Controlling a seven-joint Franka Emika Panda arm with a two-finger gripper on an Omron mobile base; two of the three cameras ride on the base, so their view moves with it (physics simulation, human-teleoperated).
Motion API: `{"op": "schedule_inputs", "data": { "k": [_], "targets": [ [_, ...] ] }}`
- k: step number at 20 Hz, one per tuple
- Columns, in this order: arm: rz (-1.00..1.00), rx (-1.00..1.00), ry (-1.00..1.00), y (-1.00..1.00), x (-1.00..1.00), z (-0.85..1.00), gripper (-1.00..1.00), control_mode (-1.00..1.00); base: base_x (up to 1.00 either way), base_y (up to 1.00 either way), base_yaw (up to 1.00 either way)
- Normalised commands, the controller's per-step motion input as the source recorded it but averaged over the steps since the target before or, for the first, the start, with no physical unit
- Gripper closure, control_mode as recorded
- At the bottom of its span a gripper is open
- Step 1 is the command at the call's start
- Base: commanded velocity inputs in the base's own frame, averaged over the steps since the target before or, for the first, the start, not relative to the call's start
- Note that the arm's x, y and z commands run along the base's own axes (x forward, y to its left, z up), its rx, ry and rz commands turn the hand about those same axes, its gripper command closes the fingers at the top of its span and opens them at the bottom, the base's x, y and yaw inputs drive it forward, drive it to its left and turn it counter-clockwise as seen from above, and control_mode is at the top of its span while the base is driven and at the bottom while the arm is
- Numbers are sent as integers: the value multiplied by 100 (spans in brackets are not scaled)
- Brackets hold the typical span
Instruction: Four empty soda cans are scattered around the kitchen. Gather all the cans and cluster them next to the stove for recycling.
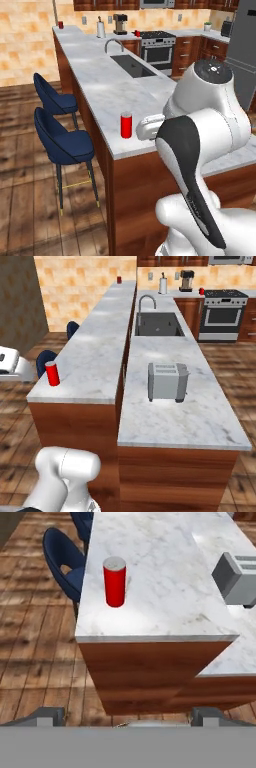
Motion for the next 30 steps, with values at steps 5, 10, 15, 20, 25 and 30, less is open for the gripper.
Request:
{"op": "schedule_inputs", "data": {
  "k": [5, 10, 15, 20, 25, 30],
  "targets": [
    [0, 2, 32, -2, 6, 5, -100, -100, 0, 0, 0],
    [1, 3, 19, 0, 22, -27, -100, -100, 0, 0, 0],
    [1, 4, 23, -1, 52, -22, -100, -100, 0, 0, 0],
    [0, -1, 9, 0, 19, -3, -100, -100, 0, 0, 0],
    [-1, -2, 0, 5, 21, 0, -100, -100, 0, 0, 0],
    [0, -4, -13, 1, 43, -17, -100, -100, 0, 0, 0]
  ]
}}
